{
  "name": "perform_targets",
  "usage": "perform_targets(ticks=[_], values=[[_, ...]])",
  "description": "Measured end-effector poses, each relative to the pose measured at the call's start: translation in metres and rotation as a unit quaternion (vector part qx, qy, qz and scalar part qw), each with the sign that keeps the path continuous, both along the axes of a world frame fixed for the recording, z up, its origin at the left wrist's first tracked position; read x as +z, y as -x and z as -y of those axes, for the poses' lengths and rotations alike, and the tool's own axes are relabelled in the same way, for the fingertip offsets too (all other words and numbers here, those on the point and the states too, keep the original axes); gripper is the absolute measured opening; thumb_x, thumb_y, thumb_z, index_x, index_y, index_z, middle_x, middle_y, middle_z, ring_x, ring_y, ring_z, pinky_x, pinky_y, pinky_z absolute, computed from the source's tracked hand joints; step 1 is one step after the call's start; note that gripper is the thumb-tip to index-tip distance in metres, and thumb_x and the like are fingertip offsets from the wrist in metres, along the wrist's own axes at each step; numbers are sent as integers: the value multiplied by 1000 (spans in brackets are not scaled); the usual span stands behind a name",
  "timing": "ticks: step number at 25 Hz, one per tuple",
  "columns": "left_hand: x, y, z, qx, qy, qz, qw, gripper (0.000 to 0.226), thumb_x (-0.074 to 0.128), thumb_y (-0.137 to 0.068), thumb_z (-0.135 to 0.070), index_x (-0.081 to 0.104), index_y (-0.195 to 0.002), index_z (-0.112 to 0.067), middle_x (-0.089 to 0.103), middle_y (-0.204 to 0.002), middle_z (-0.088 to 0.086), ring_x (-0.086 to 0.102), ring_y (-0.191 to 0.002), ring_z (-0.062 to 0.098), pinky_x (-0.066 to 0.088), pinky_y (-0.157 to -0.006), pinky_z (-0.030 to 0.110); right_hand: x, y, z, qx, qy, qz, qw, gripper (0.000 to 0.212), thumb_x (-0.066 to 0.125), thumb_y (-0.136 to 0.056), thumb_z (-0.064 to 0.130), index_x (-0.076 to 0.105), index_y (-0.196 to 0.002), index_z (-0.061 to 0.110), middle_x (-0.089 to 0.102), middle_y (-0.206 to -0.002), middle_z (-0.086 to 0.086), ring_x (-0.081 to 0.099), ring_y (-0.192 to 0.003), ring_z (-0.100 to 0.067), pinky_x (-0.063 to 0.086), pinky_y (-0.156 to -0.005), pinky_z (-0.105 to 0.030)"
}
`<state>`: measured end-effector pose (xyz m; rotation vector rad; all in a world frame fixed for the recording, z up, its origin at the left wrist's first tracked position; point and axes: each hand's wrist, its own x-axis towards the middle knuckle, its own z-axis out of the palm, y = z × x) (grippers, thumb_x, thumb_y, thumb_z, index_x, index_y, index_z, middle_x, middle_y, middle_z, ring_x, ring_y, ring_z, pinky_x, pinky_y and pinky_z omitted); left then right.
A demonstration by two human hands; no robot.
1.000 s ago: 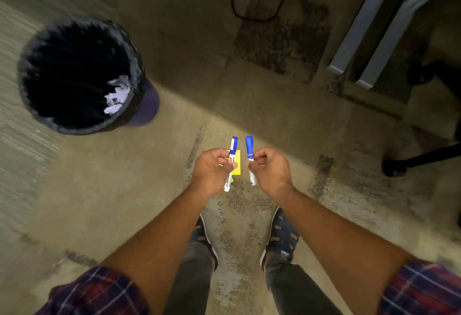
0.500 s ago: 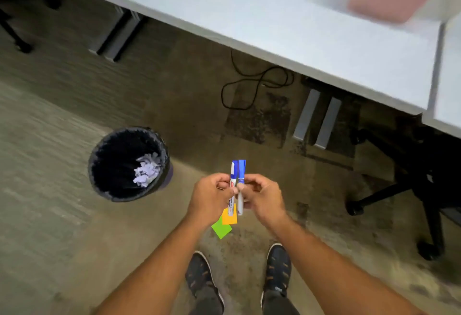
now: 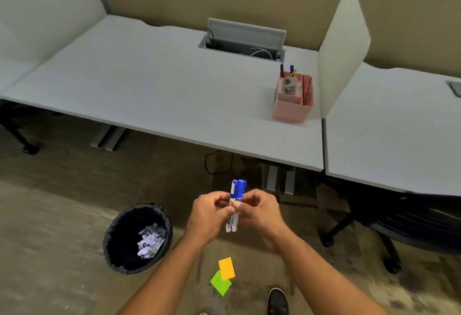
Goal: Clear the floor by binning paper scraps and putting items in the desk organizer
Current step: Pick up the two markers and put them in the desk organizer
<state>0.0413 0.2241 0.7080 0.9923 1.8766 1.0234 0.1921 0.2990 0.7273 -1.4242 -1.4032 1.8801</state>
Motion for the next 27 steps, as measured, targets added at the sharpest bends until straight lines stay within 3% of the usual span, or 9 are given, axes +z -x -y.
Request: perform_targets(ticks=[5, 11, 15, 19, 22, 25, 27], values=[[41, -13, -27, -46, 5, -32, 998, 31, 83, -85, -22, 78, -116, -23, 79, -99, -10, 76, -90, 6, 66, -86, 36, 43, -22, -24, 6, -25, 22, 999, 27, 88, -80, 15, 67, -94, 5, 78, -93, -15, 80, -84, -31, 67, -73, -52], [67, -40, -104, -85, 37, -23, 995, 26, 77, -92, -23, 75, -118, -28, 78, -103, -9, 76, -95, 8, 66, -86, 38, 56, -46, -93, -4, -56, 18, 998, 16, 77, -92, 21, 73, -107, 25, 78, -99, -5, 80, -87, -19, 67, -78, -41], [77, -53, -164, -68, 47, 7, 997, 18, 80, -90, -25, 77, -106, -31, 80, -97, -6, 79, -89, 9, 67, -82, 40, 64, -54, -152, 11, -52, 8, 999, 12, 63, -102, 27, 72, -110, 25, 78, -104, -1, 79, -93, -17, 66, -81, -36], [86, -68, -230, -55, 51, -51, 996, 24, 80, -89, -32, 75, -112, -29, 76, -101, -11, 76, -90, 9, 67, -84, 35, 68, -67, -217, 25, -105, 39, 993, 17, 57, -105, 25, 73, -111, 24, 77, -106, 3, 76, -98, -18, 64, -86, -33], [97, -78, -275, -51, 52, -75, 994, 23, 79, -91, -33, 69, -111, -34, 74, -105, -9, 74, -90, 9, 66, -84, 30, 73, -70, -262, 22, -118, 55, 991, 18, 58, -104, 21, 73, -114, 20, 76, -107, 0, 76, -97, -18, 65, -86, -39], [104, -76, -314, -60, 46, -41, 996, 50, 79, -91, -25, 53, -128, -48, 73, -103, -7, 77, -86, 17, 67, -74, 30, 75, -67, -298, 8, -120, 45, 992, 21, 60, -103, 19, 69, -123, 23, 73, -112, -1, 76, -98, -21, 66, -83, -41], [110, -67, -343, -87, 33, -66, 993, 60, 78, -92, -25, 47, -136, -52, 72, -101, -7, 77, -85, 20, 67, -73, 28, 77, -59, -321, -15, -131, 51, 990, 22, 61, -103, 19, 67, -123, 25, 72, -114, -1, 74, -100, -22, 65, -86, -42]])
